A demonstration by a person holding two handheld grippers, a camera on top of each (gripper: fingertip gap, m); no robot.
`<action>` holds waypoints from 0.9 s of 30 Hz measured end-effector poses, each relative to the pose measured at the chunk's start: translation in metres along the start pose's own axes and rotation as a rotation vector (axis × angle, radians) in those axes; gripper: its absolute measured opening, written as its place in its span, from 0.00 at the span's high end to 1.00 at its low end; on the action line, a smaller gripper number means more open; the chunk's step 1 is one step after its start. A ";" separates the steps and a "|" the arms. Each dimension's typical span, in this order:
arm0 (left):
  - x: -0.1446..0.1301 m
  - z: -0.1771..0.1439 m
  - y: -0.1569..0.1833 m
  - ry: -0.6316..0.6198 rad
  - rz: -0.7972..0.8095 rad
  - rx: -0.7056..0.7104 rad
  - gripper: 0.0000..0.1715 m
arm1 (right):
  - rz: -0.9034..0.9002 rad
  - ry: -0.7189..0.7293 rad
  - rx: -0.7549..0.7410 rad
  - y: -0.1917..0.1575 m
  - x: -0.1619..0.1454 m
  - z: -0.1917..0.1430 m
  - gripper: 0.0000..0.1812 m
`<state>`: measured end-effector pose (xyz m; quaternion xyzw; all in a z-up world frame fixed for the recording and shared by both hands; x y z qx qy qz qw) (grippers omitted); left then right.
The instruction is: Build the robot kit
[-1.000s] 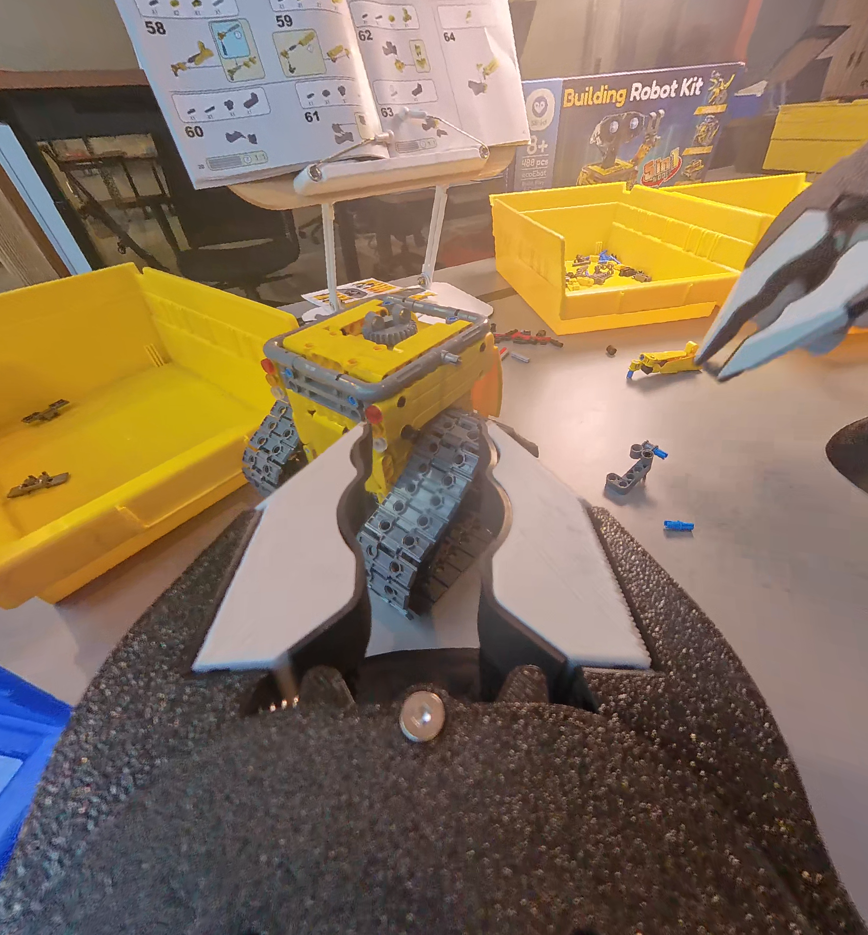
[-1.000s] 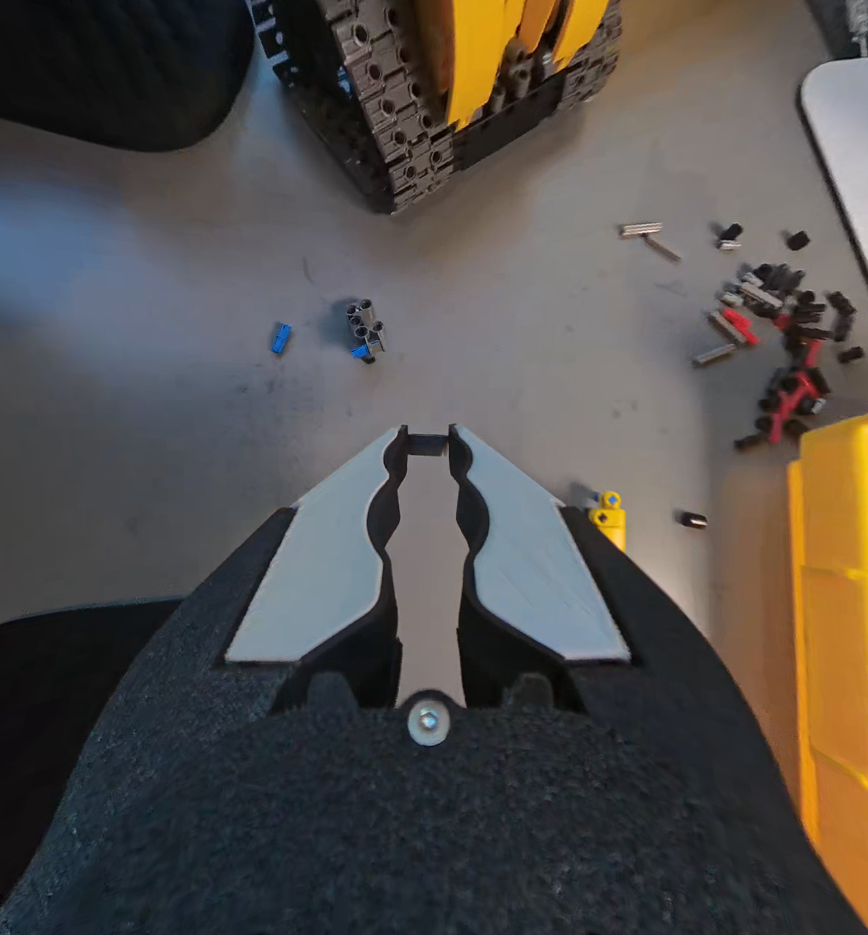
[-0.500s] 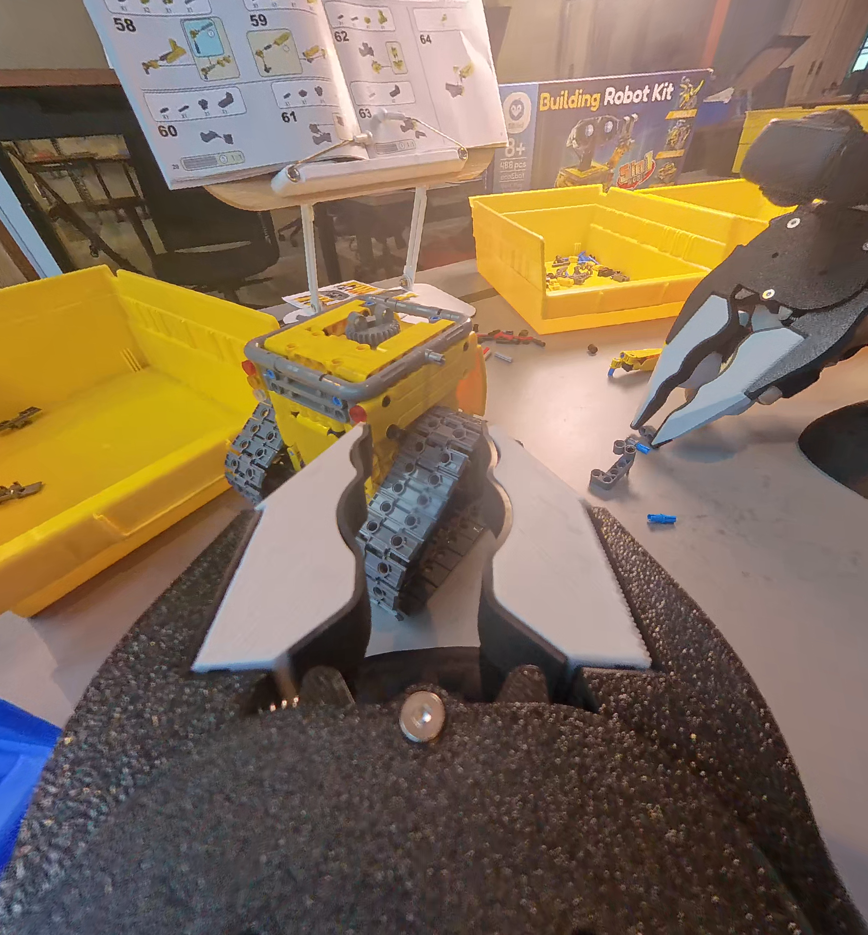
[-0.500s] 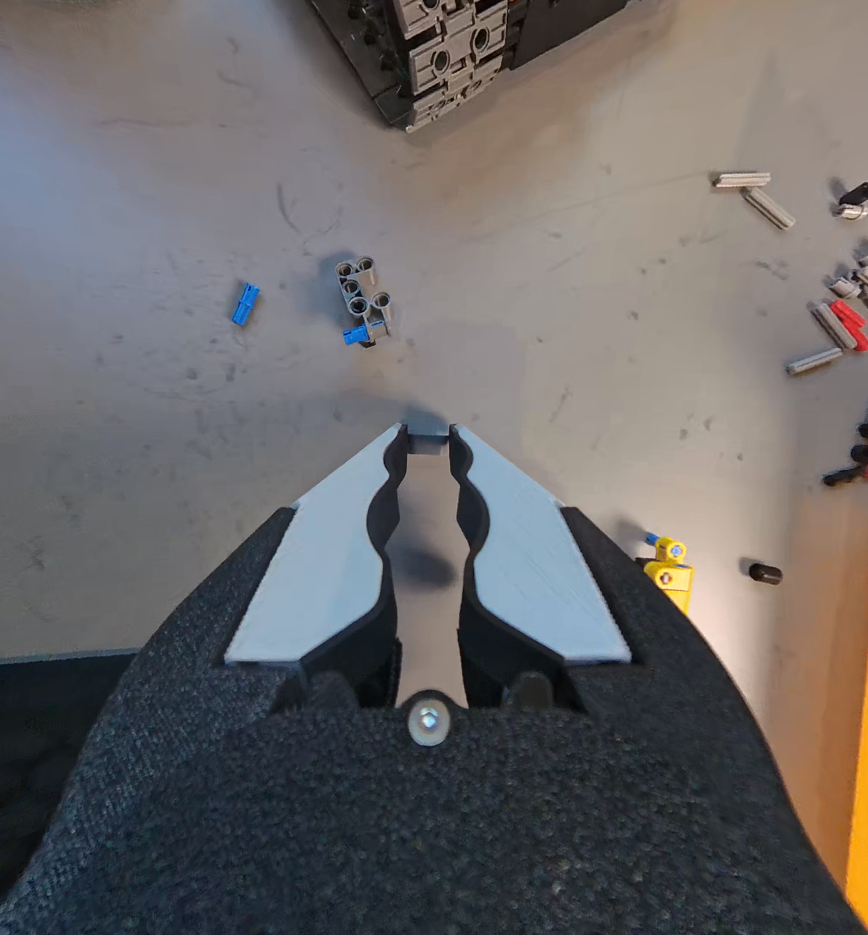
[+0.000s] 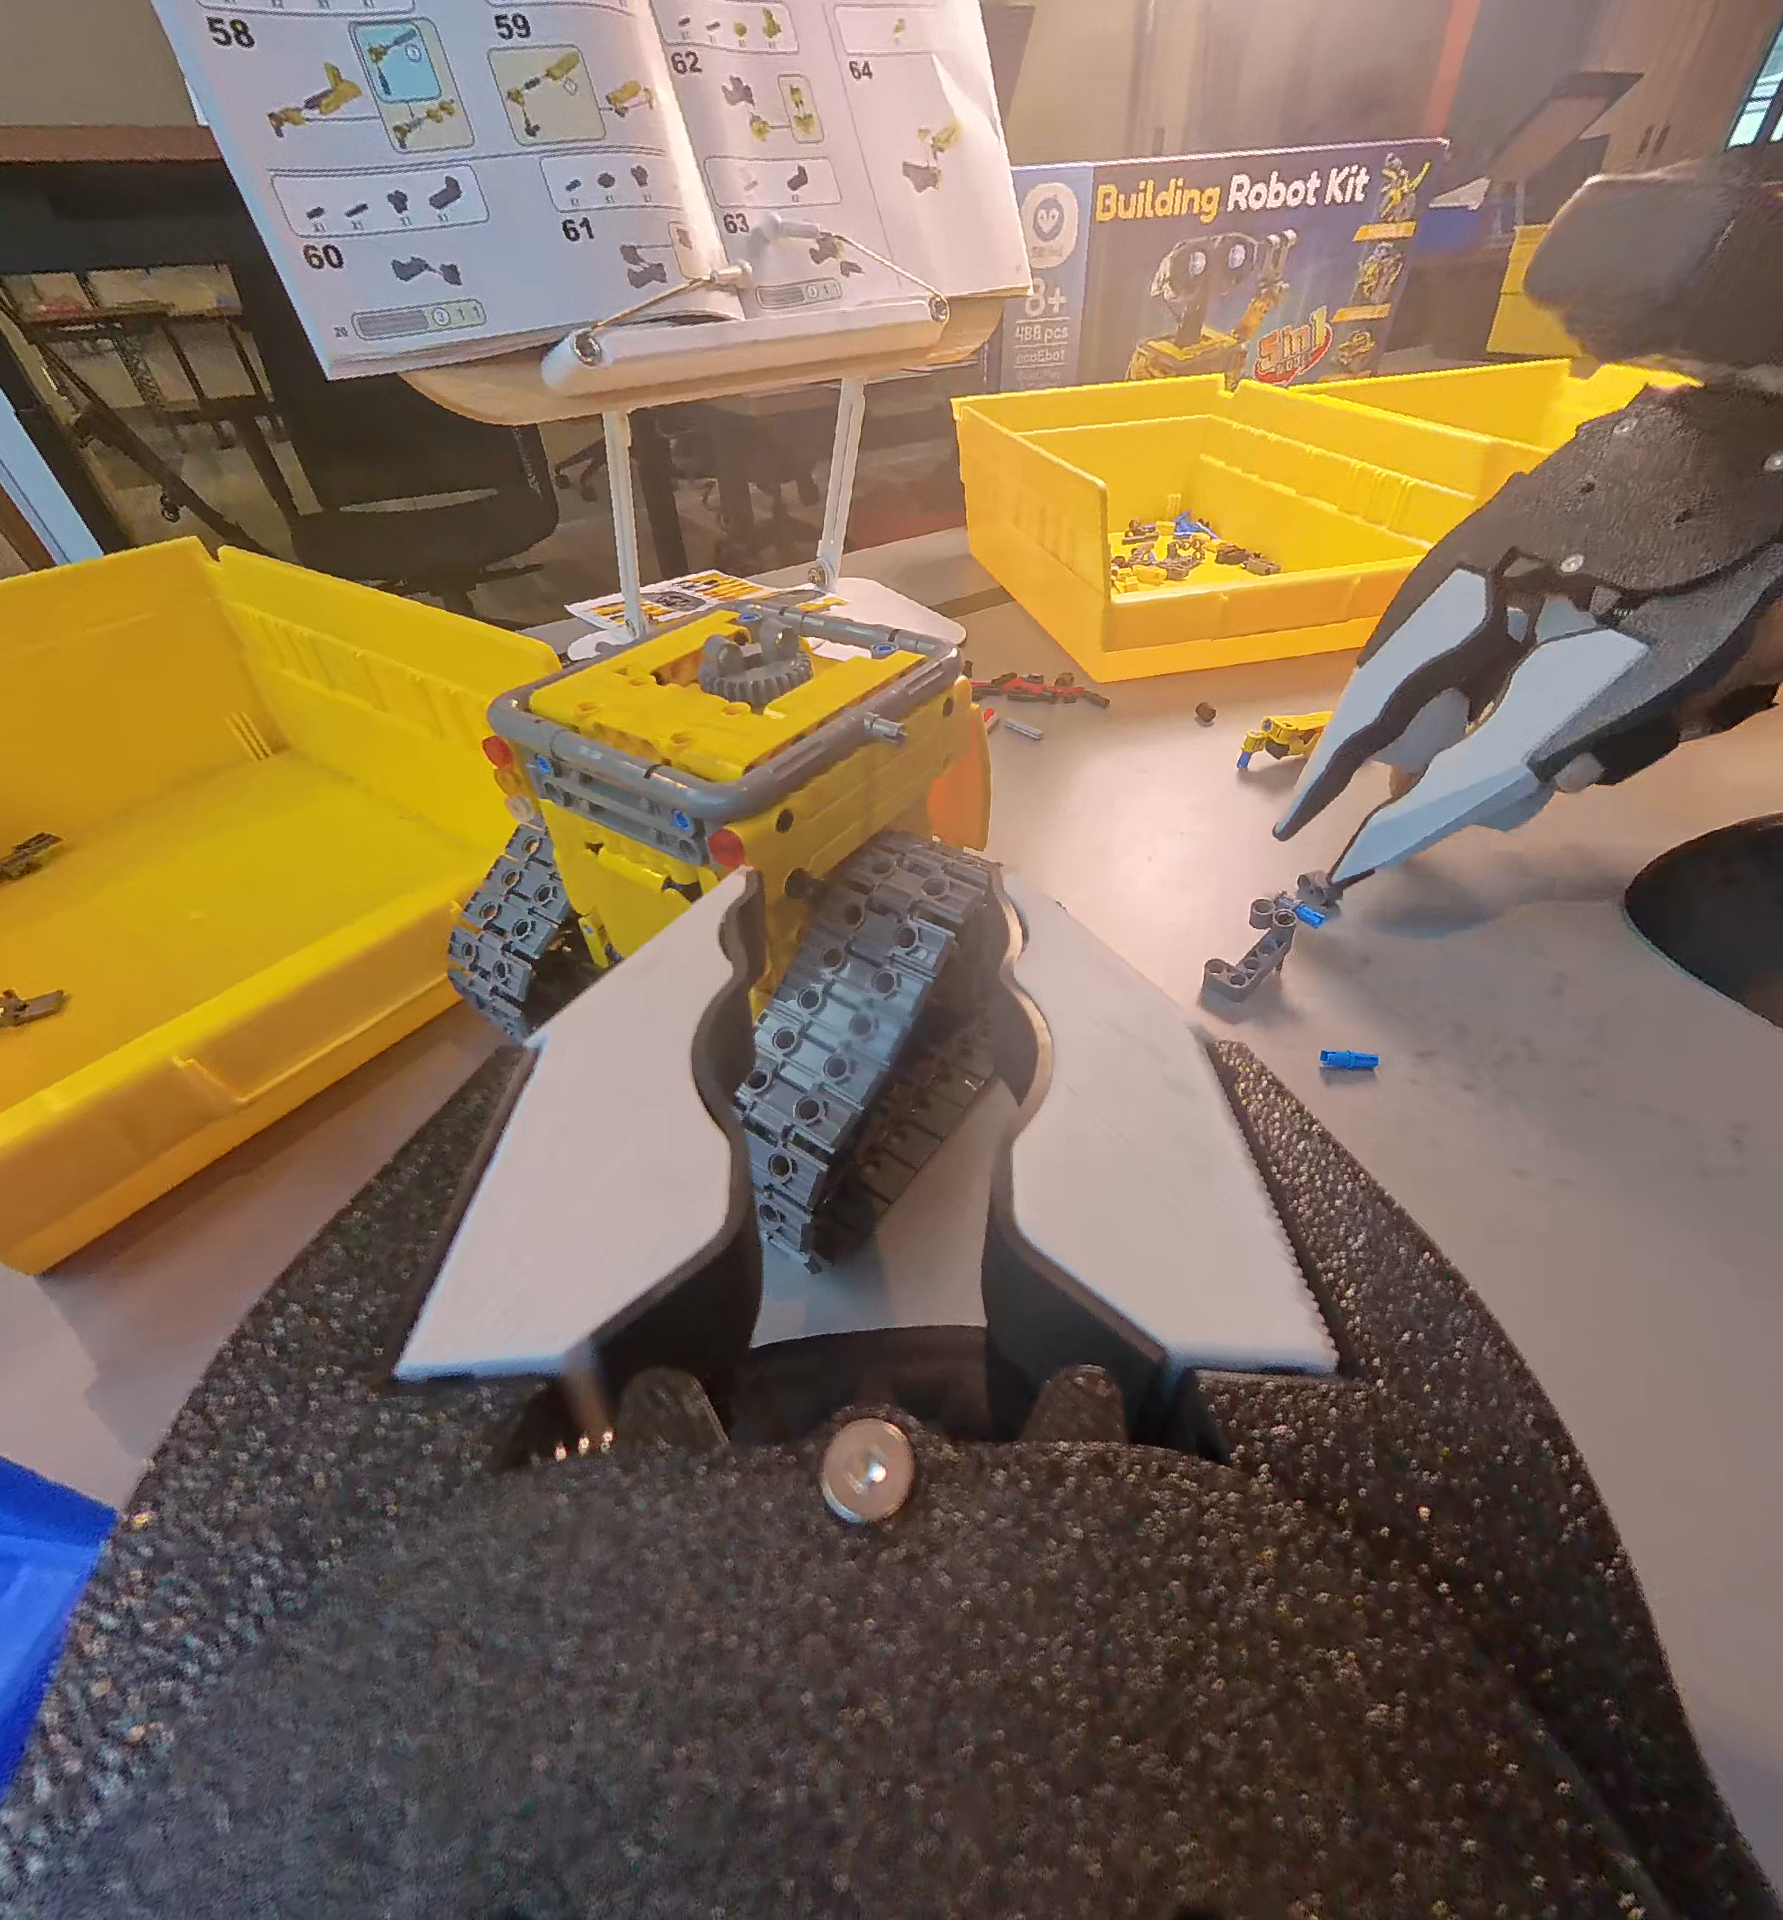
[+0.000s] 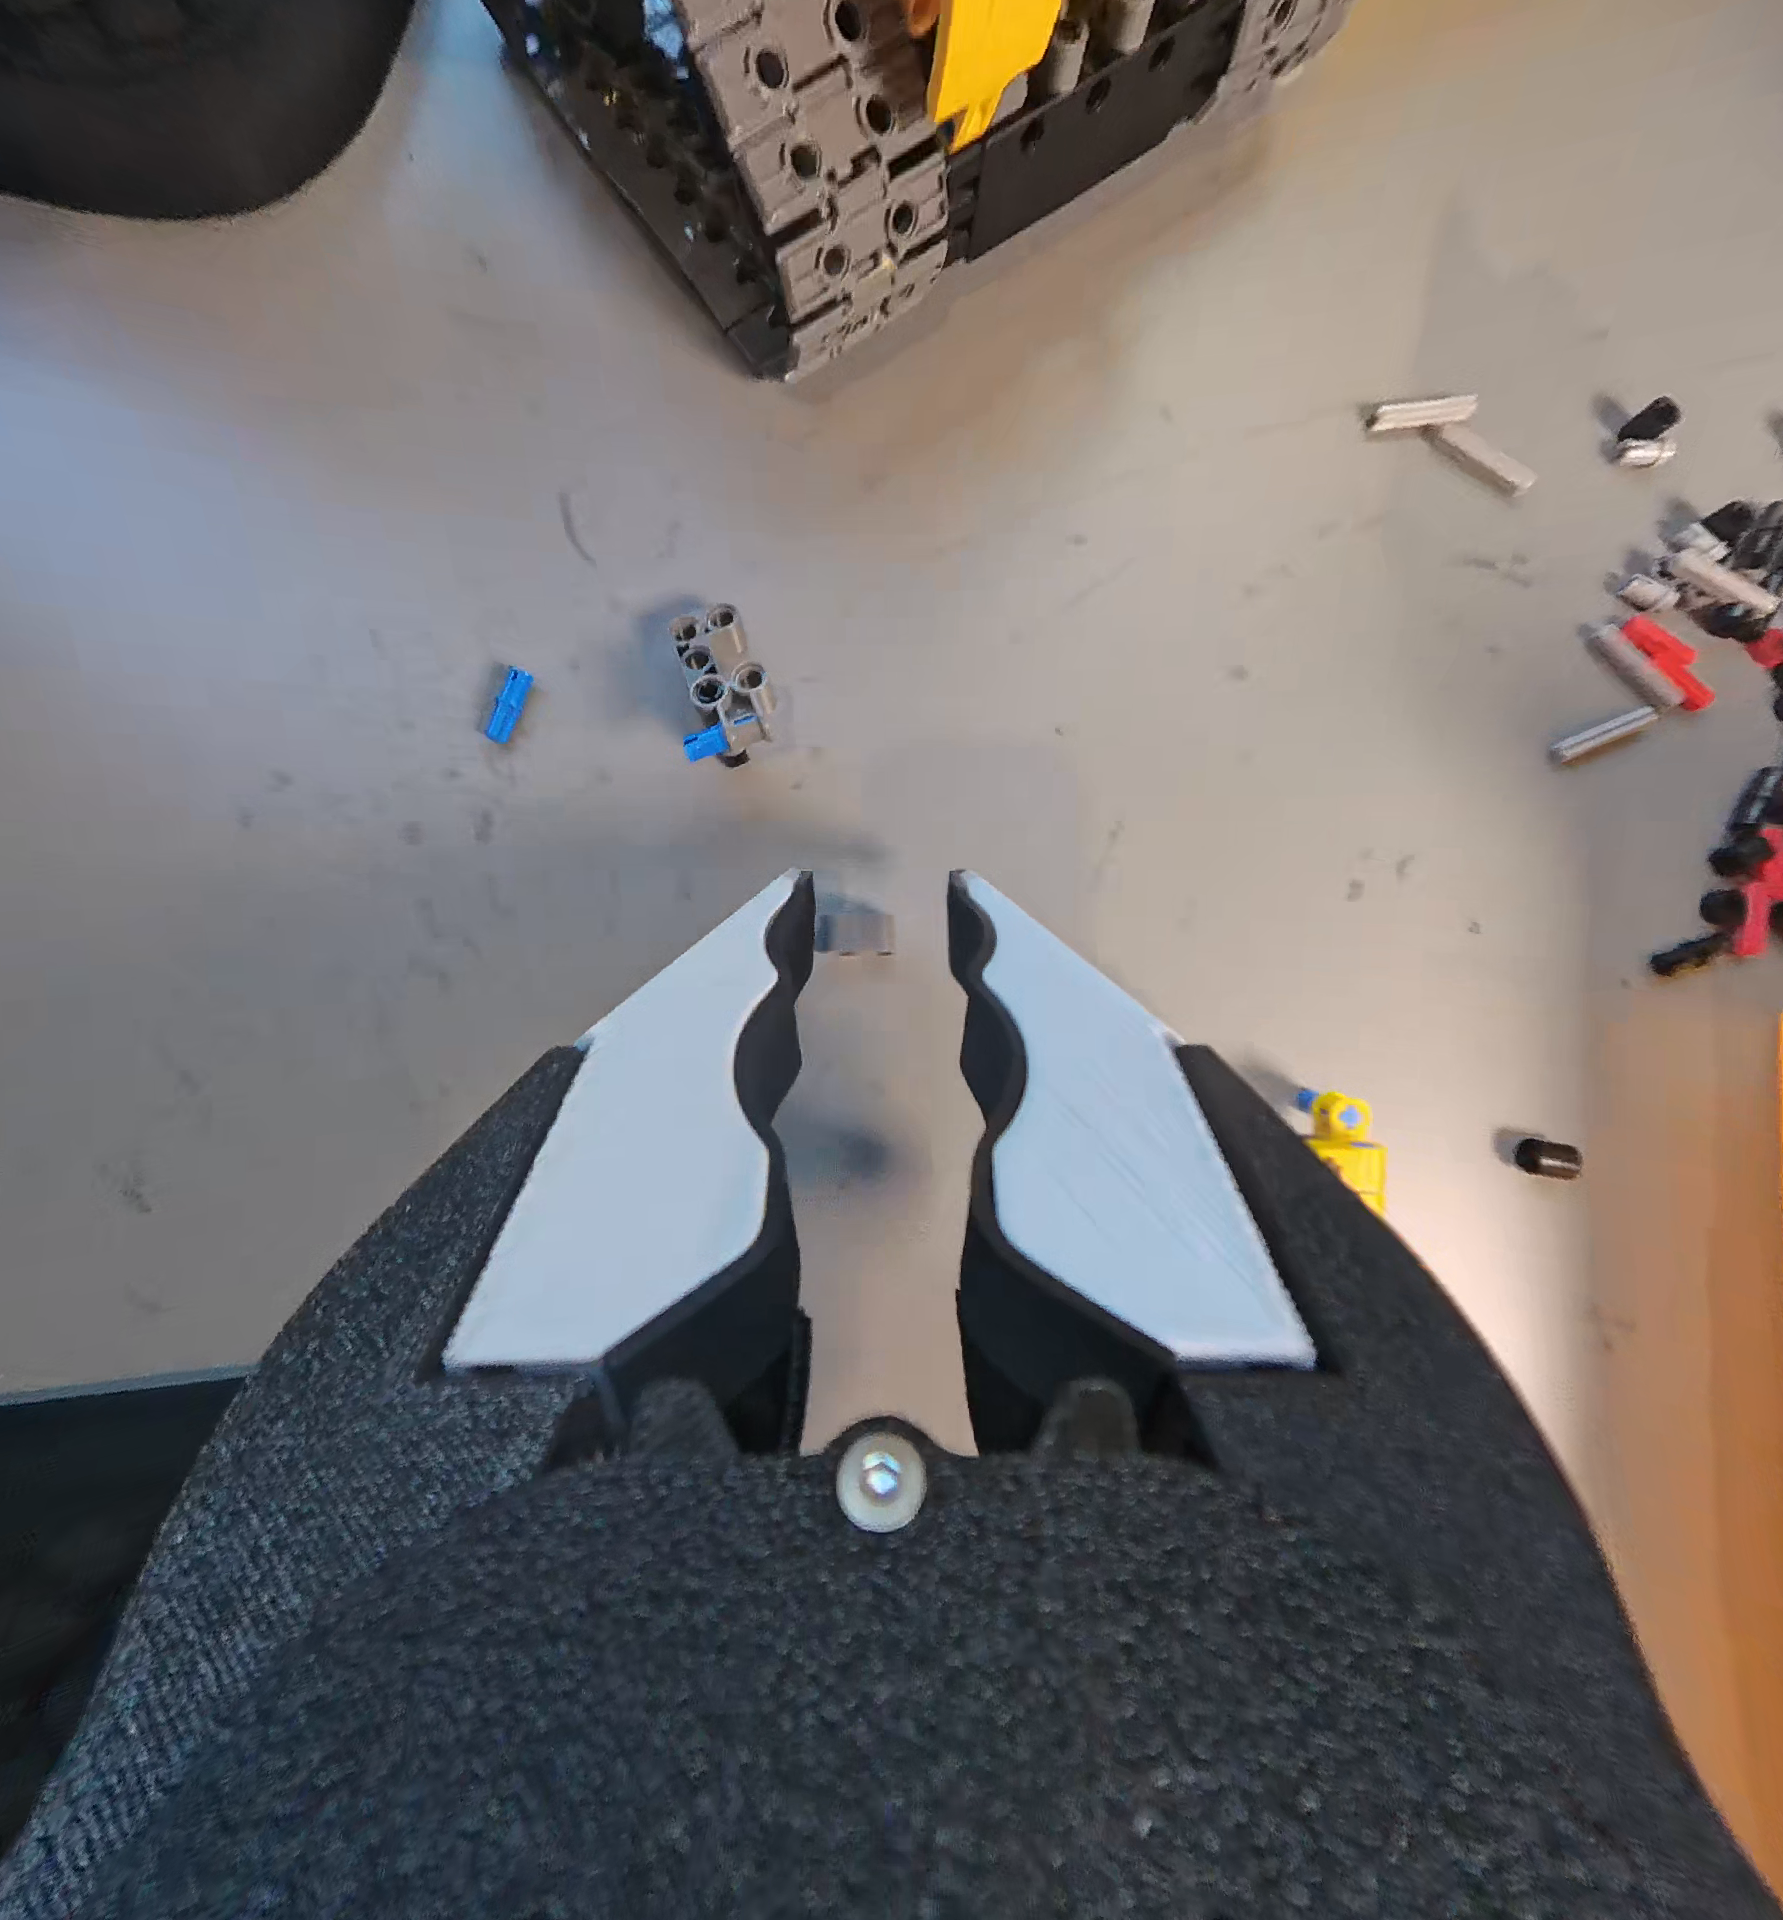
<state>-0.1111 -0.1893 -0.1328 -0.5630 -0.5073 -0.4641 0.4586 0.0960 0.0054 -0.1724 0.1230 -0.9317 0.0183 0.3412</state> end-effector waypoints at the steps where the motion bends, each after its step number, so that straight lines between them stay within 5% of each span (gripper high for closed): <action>1: 0.000 0.000 0.000 -0.001 0.000 0.000 0.76 | 0.000 0.019 -0.011 0.003 0.003 -0.005 0.86; 16: 0.000 0.000 -0.002 0.000 -0.020 -0.005 0.76 | 0.192 0.370 -0.448 0.141 0.036 -0.148 0.86; 27: -0.002 0.001 -0.005 -0.009 -0.048 -0.013 0.76 | 0.394 0.333 -0.638 0.232 -0.001 -0.155 0.80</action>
Point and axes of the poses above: each gripper's, where its closed fingertips meet, z out along the fingers, x out of its top, y = z × x across the jaws, the point moved 8 cm from there along -z, back along the fingers
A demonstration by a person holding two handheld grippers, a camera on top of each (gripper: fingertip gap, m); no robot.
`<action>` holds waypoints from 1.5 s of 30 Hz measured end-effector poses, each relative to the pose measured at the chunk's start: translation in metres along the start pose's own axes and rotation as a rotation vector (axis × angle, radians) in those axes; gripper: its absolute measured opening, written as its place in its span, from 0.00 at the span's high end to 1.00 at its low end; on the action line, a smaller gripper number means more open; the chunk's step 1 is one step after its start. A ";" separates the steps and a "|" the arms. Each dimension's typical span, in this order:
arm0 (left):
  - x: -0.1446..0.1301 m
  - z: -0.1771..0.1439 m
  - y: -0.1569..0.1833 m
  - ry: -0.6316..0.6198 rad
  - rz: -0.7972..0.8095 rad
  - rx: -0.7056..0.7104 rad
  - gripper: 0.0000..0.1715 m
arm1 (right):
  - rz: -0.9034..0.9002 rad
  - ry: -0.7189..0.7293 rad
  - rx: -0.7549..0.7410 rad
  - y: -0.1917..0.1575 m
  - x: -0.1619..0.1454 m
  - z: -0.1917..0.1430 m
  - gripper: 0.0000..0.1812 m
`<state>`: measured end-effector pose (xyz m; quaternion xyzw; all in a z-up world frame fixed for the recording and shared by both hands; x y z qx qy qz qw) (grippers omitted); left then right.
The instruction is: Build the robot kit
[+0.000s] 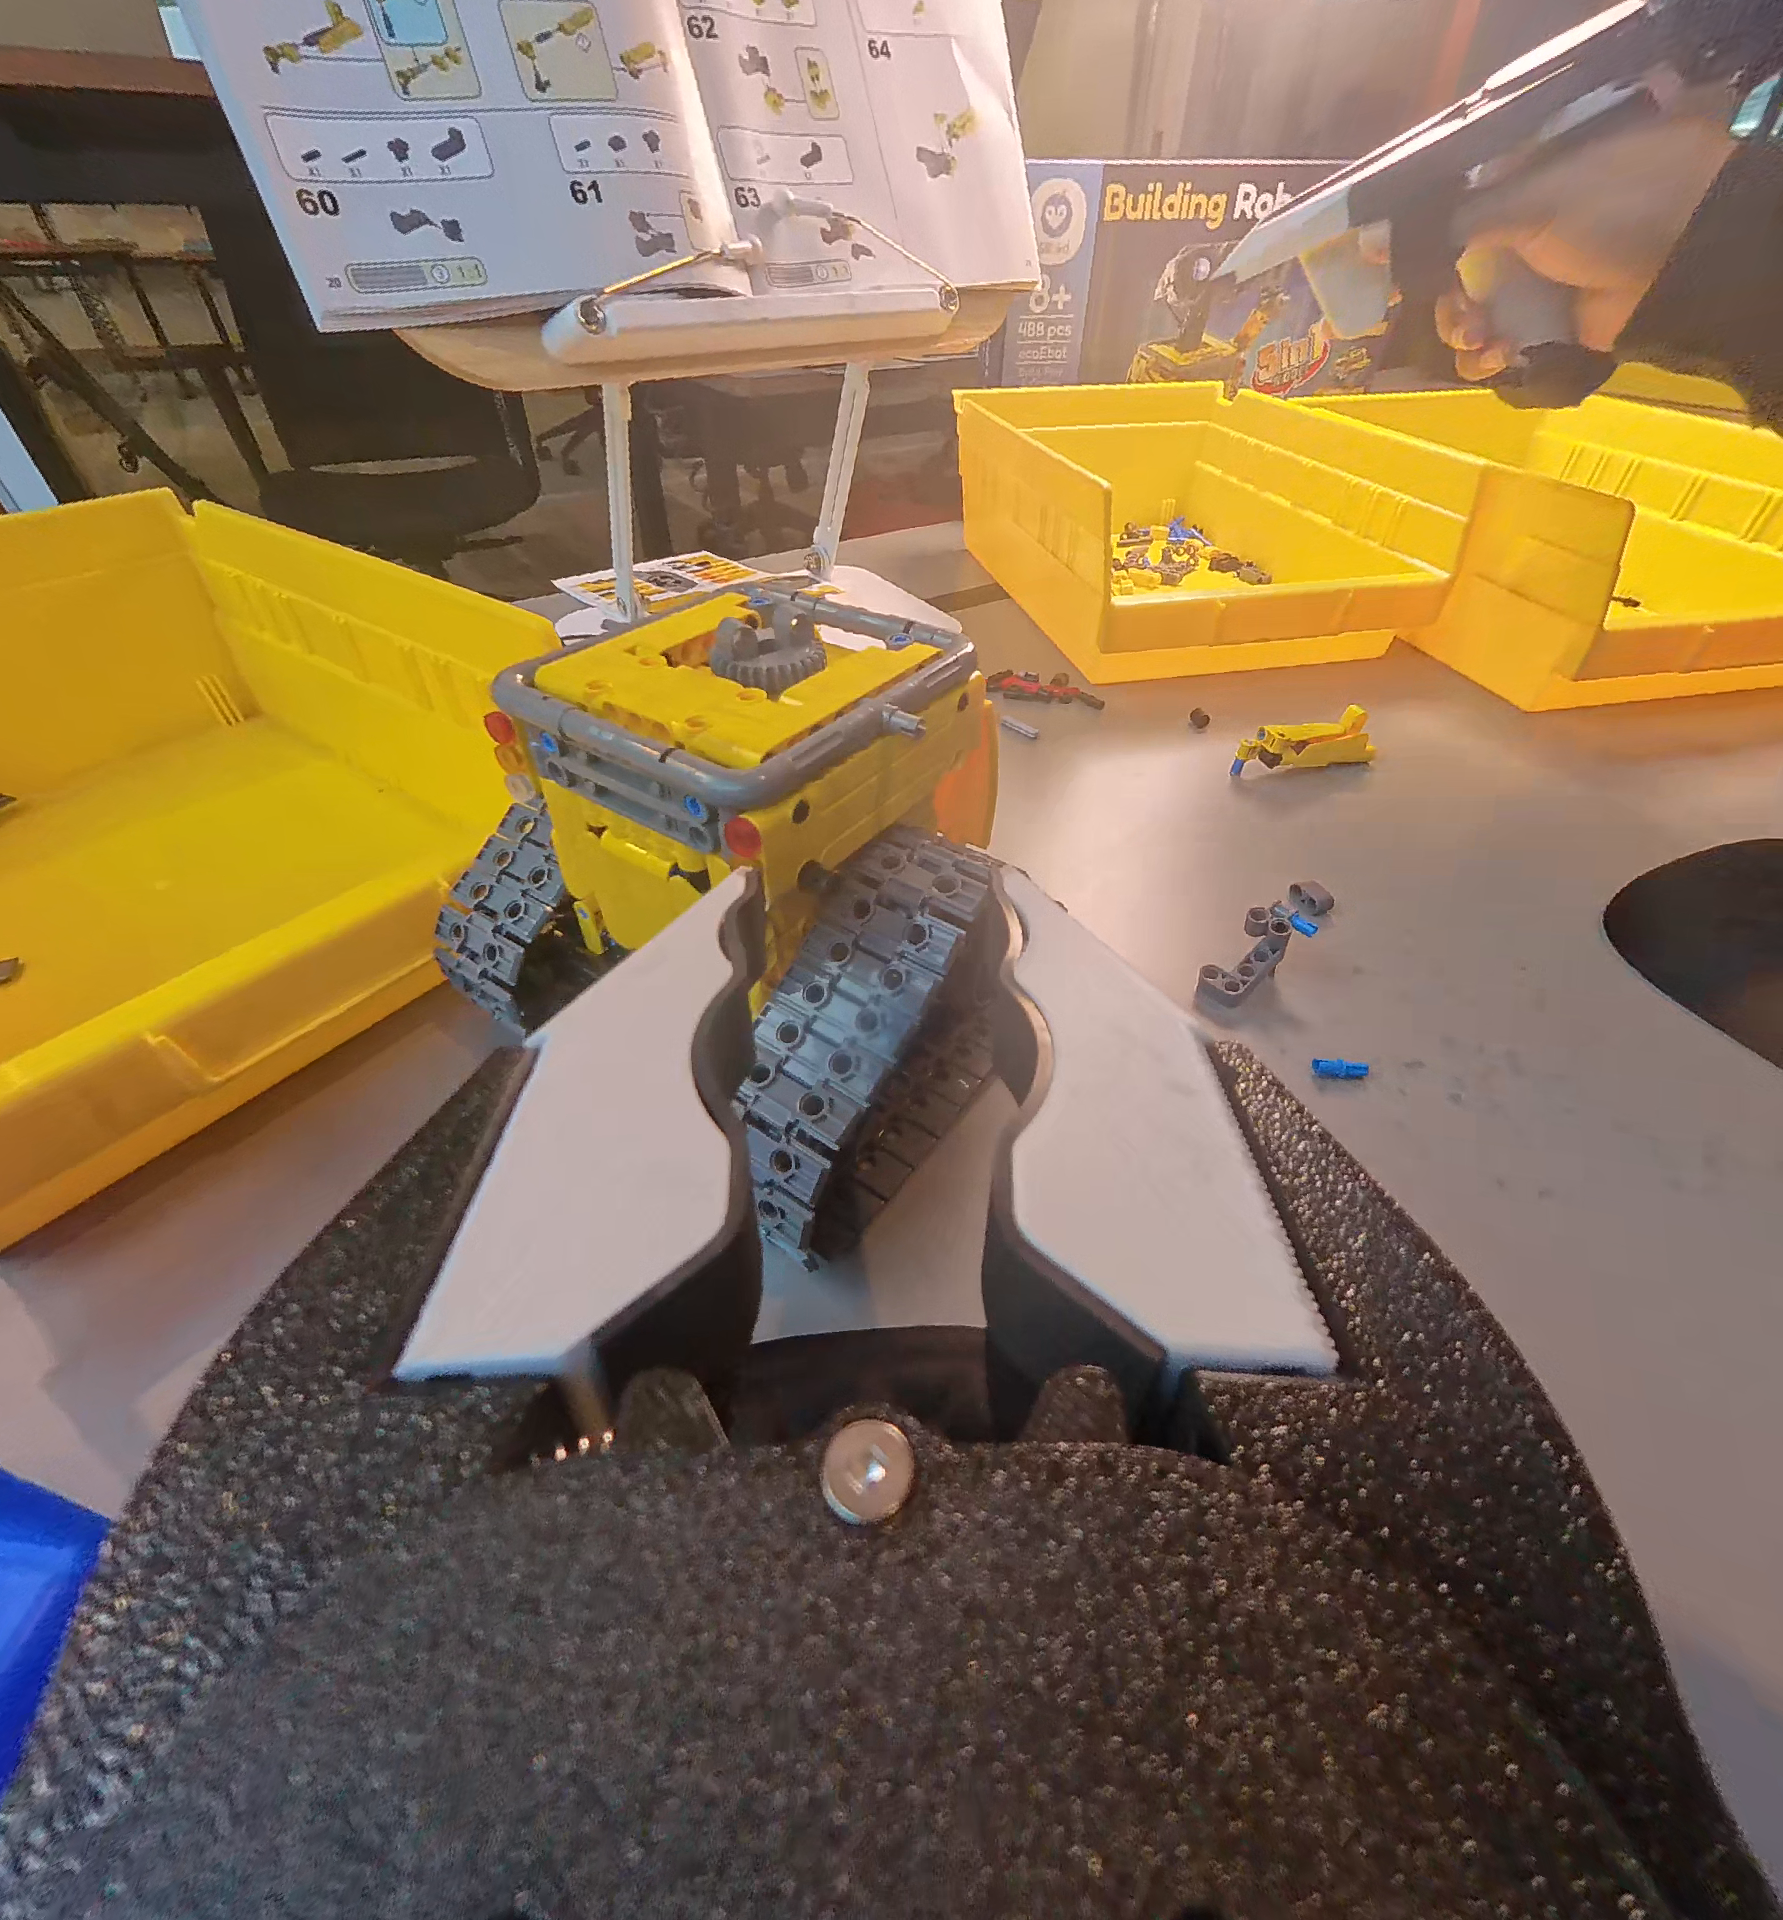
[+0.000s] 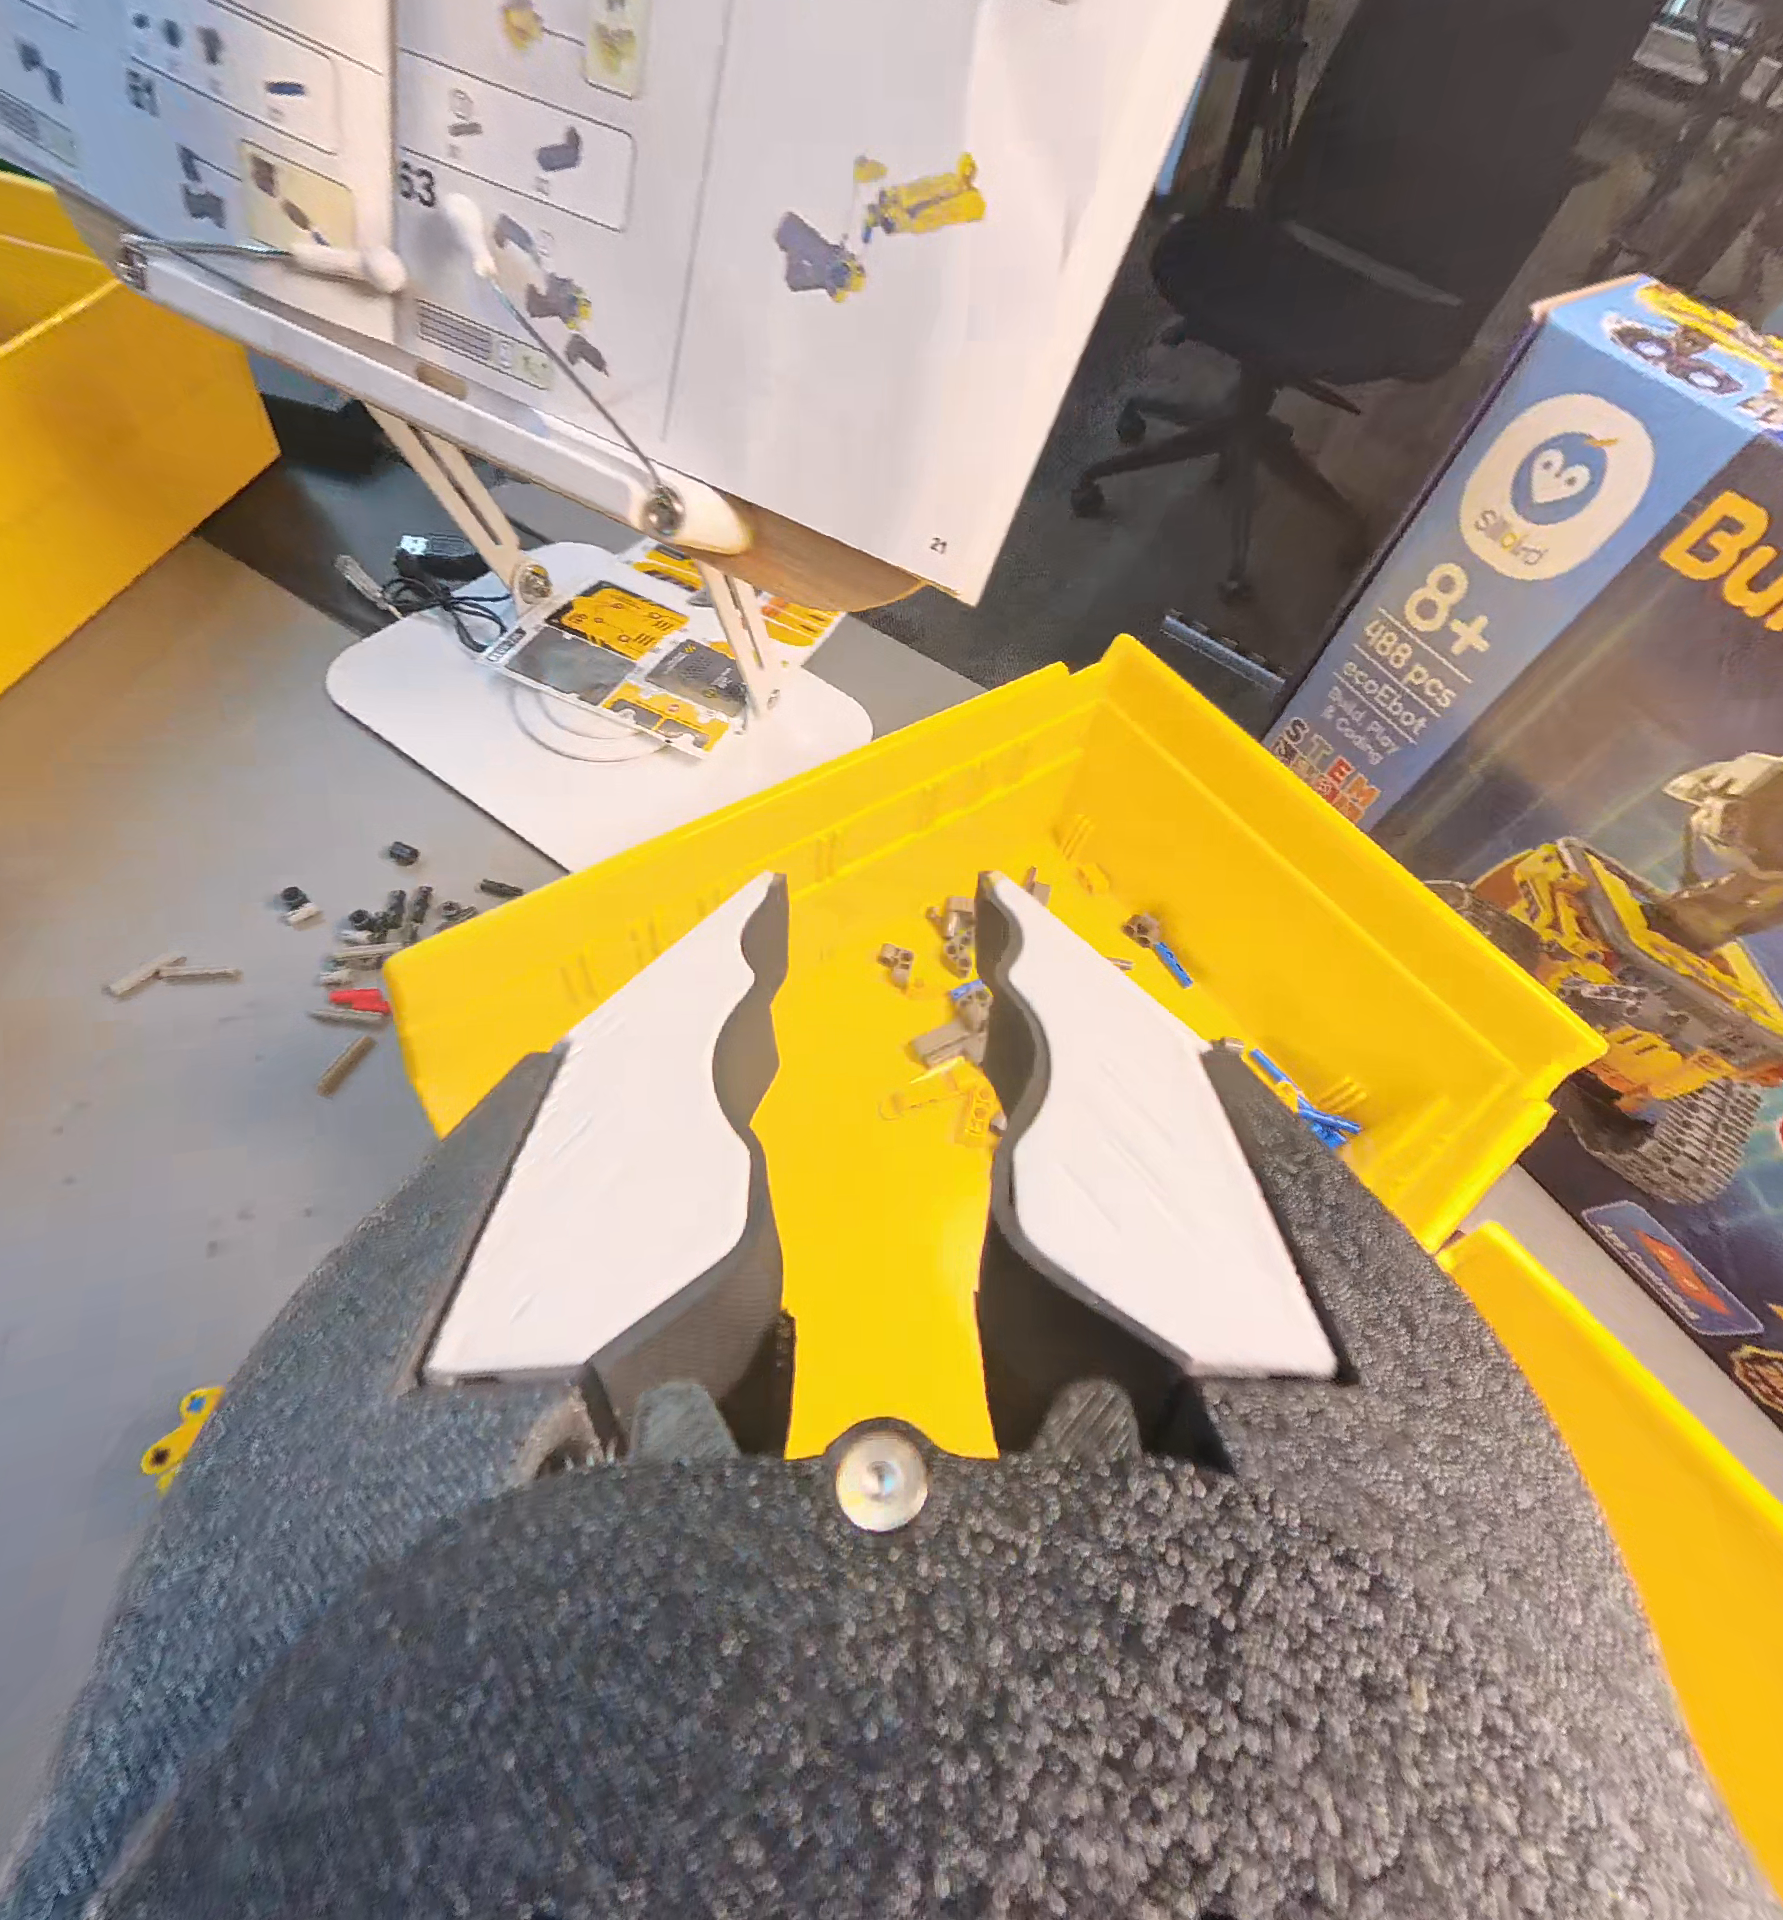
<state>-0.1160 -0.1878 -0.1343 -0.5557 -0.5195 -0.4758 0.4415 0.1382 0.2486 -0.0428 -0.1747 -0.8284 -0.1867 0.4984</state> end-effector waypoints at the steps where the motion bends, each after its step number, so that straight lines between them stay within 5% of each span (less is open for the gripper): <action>1: 0.000 0.000 0.000 -0.001 -0.002 0.000 0.76 | 0.004 -0.009 -0.008 0.004 -0.001 0.004 0.80; 18: -0.002 0.003 -0.002 -0.023 -0.019 -0.006 0.76 | 0.152 -0.399 -0.093 0.048 -0.029 0.077 0.77; 23: -0.001 0.003 -0.002 -0.020 -0.021 -0.008 0.76 | 0.151 -0.501 -0.132 0.059 -0.043 0.094 0.83; 26: -0.001 0.002 -0.002 -0.017 -0.025 -0.010 0.76 | 0.128 -0.548 -0.144 0.068 -0.050 0.101 1.00; 35: -0.002 0.003 -0.006 -0.015 -0.062 -0.020 0.76 | 0.092 -0.718 0.004 0.061 -0.064 0.115 0.95; 45: -0.002 0.002 -0.011 -0.008 -0.118 -0.032 0.76 | 0.077 -0.689 0.088 0.050 -0.072 0.135 0.91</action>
Point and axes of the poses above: each gripper's, where its closed fingertips meet, z out along the fingers, x out of its top, y = z × x across the jaws, the point moved 8 cm from there along -z, back along the fingers
